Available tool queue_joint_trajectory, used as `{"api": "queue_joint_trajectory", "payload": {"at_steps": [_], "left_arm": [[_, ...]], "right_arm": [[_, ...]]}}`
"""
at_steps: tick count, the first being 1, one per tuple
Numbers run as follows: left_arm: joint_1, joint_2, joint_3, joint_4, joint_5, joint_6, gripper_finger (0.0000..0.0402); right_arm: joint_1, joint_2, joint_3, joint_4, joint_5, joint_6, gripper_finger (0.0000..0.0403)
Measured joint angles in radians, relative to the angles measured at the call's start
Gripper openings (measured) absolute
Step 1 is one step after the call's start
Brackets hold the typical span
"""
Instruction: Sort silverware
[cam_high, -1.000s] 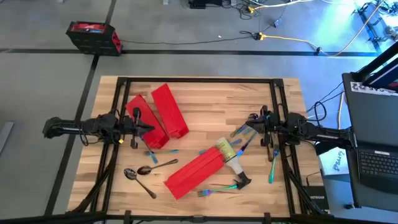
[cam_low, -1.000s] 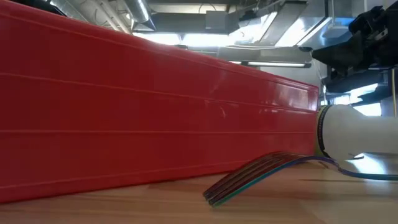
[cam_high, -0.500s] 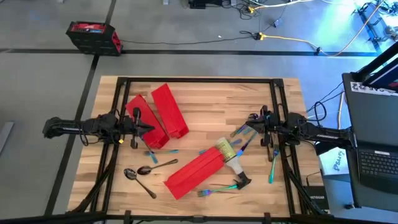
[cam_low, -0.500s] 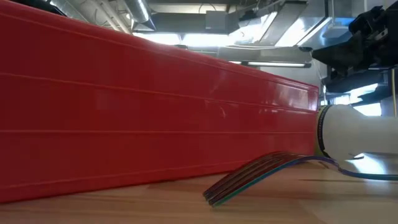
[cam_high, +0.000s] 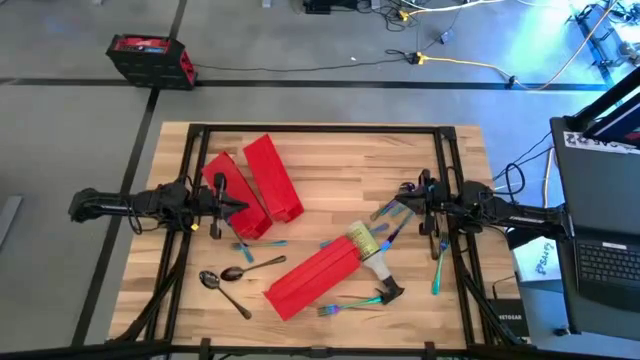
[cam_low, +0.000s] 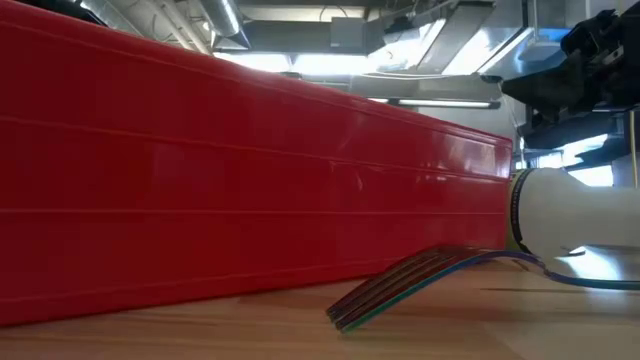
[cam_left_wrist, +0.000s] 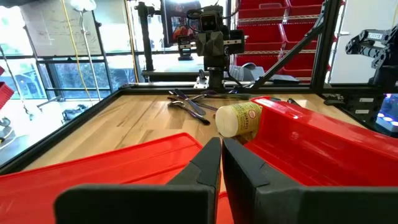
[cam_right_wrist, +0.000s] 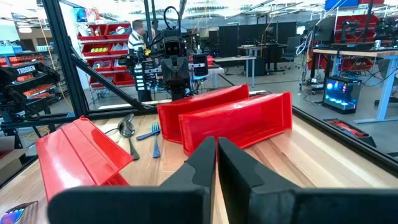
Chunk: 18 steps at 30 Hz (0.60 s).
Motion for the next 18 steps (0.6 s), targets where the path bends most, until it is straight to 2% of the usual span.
{"api": "queue_joint_trajectory", "payload": {"at_steps": [18], "left_arm": [[0.0,0.0,0.0,0.0,0.0,0.0,0.0001]], "right_arm": [[0.0,0.0,0.0,0.026,0.022,0.014,0.0]]}}
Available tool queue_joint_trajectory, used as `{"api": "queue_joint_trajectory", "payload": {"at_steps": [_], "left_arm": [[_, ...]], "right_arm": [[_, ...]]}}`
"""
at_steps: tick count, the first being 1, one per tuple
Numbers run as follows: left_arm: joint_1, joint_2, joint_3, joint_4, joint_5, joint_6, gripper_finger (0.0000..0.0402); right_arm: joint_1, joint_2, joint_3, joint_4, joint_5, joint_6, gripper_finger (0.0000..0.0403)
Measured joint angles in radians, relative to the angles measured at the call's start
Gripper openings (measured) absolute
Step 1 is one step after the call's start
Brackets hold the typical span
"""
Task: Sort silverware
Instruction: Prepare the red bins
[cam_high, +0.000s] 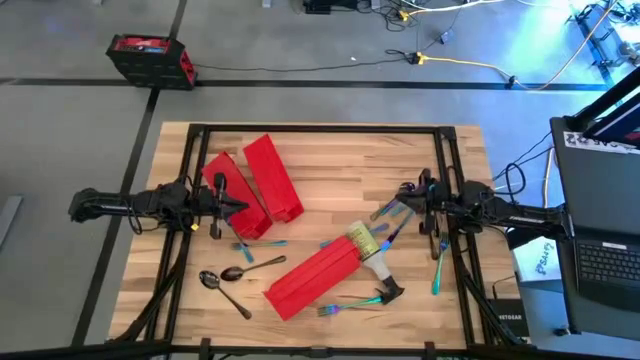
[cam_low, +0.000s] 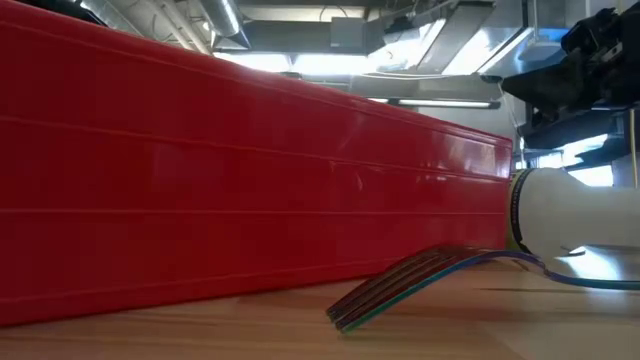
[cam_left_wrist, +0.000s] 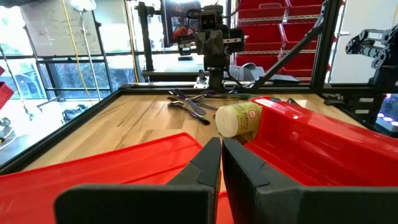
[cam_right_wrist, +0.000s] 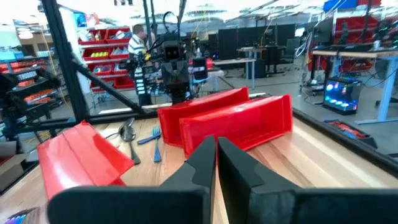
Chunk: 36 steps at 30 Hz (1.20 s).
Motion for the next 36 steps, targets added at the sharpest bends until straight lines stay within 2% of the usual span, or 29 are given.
{"api": "queue_joint_trajectory", "payload": {"at_steps": [2,5,7,11,14,17,25,29,36], "left_arm": [[0.0,0.0,0.0,0.0,0.0,0.0,0.0001],[0.0,0.0,0.0,0.0,0.0,0.0,0.0001],[0.0,0.0,0.0,0.0,0.0,0.0,0.0001],[0.0,0.0,0.0,0.0,0.0,0.0,0.0001],[0.0,0.0,0.0,0.0,0.0,0.0,0.0001],[0.0,0.0,0.0,0.0,0.0,0.0,0.0001],[0.0,0.0,0.0,0.0,0.0,0.0,0.0001],[0.0,0.0,0.0,0.0,0.0,0.0,0.0001],[0.0,0.0,0.0,0.0,0.0,0.0,0.0001]], "right_arm": [[0.0,0.0,0.0,0.02,0.004,0.028,0.0],[0.0,0.001,0.0,0.153,-0.015,0.224,0.0],[0.001,0.004,0.0,0.232,0.032,0.3,0.0],[0.0,0.055,0.0,0.348,0.116,0.309,0.0],[0.0,0.128,0.0,0.444,0.19,0.308,0.0],[0.0,0.215,0.003,0.519,0.221,0.27,0.0],[0.0,0.515,0.116,0.554,0.219,0.228,0.0],[0.0,0.673,0.188,0.628,0.205,0.2,0.0],[0.0,0.904,0.351,0.686,0.055,0.056,0.0]]}}
